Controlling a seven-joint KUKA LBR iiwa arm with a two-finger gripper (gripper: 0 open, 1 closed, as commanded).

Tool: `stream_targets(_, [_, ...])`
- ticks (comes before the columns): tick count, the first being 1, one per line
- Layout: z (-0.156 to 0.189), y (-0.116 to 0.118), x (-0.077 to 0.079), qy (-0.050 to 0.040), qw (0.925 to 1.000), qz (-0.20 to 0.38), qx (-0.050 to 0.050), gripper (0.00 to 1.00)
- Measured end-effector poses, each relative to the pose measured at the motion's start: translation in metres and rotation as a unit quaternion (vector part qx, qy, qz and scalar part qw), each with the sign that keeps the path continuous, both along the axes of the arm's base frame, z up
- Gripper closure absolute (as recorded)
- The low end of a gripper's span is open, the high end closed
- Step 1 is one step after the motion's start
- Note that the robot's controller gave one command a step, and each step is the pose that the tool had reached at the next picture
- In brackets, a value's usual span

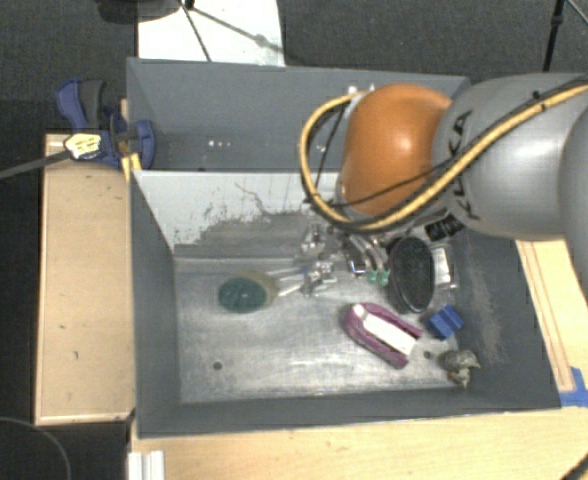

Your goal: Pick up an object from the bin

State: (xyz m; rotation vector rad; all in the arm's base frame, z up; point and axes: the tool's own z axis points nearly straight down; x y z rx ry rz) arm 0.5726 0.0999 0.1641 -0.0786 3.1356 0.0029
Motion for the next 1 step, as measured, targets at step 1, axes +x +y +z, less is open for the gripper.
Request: stream_targets(1, [0.0149,0.0001,0.001,-0.0006,1.0,0.0,0.0,1.0])
